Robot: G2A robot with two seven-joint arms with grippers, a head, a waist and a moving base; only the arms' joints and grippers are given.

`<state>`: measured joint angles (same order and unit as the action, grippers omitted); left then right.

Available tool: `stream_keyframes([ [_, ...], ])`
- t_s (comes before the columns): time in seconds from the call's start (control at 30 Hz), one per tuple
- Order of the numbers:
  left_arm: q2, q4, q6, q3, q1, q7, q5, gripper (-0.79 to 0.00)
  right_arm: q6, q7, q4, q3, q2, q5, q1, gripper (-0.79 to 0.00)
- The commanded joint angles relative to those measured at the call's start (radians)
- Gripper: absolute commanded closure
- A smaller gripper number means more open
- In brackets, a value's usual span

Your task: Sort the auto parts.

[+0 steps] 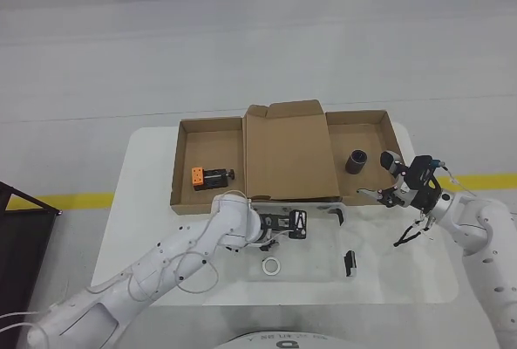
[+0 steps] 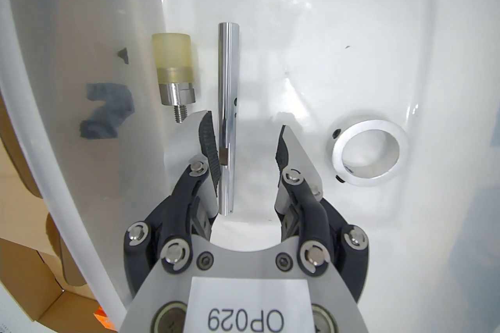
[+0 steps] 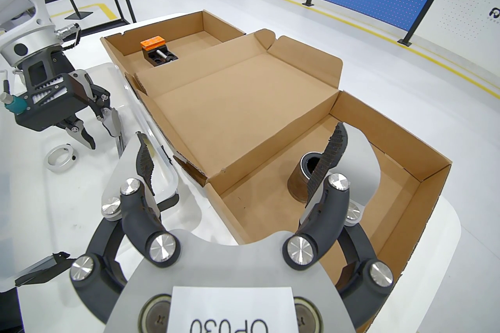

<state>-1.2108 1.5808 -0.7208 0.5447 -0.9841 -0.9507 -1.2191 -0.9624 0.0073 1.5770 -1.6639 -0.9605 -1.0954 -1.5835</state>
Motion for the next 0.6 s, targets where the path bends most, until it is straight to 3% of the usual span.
stream_keyframes([
  [0.0, -0.002, -0.01, 0.003, -0.002, 0.004, -0.002, 0.0, -0.311, 0.0, 0.0, 0.0, 0.0, 0.0, 0.0, 0.0, -0.785],
  [0.3, -0.012, -0.039, 0.0, -0.011, 0.026, 0.003, 0.011, -0.2, 0.0, 0.0, 0.0, 0.0, 0.0, 0.0, 0.0, -0.785],
  [0.57, -0.021, -0.066, -0.001, -0.023, 0.041, 0.008, 0.011, -0.219, 0.0, 0.0, 0.0, 0.0, 0.0, 0.0, 0.0, -0.785],
])
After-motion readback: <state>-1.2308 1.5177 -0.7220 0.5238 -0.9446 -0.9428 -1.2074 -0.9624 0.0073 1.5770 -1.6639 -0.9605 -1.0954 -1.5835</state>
